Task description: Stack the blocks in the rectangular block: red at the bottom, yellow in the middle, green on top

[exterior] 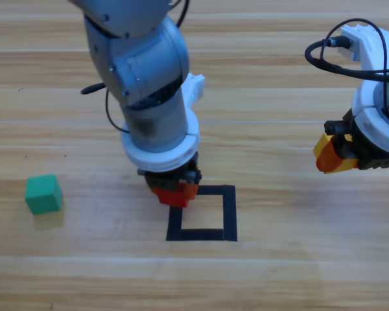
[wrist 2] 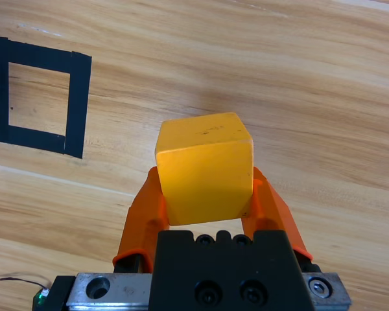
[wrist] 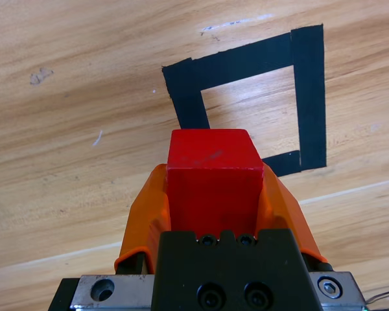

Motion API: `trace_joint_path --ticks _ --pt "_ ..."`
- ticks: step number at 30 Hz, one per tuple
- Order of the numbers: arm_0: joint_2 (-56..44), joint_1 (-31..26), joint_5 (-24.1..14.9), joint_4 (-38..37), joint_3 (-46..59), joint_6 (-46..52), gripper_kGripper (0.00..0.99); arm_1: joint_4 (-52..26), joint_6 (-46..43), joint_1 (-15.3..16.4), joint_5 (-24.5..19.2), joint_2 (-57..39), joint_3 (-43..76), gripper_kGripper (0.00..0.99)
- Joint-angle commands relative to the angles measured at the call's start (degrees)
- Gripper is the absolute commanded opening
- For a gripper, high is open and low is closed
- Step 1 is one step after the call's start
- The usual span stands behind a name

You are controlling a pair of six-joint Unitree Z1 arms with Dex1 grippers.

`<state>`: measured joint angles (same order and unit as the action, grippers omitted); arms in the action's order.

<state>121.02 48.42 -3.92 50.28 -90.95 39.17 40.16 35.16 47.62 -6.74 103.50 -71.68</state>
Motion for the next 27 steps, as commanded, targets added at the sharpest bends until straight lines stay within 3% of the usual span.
trace_joint_path --ticks 1,13,27 --pt "0.3 0.8 0.9 -1.1 0.8 3.6 0.041 -0.6 -0.2 1.8 0.1 3.2 0.7 0.178" --pt "4.1 1.7 1.5 -0.4 -1.2 15.5 0.057 -0.6 -0.3 1.8 0.0 3.3 0.7 0.178" --pt "9.5 4.5 -1.0 -0.4 -5.0 15.1 0.058 -0.6 -0.3 1.8 -0.1 3.4 0.6 0.178"
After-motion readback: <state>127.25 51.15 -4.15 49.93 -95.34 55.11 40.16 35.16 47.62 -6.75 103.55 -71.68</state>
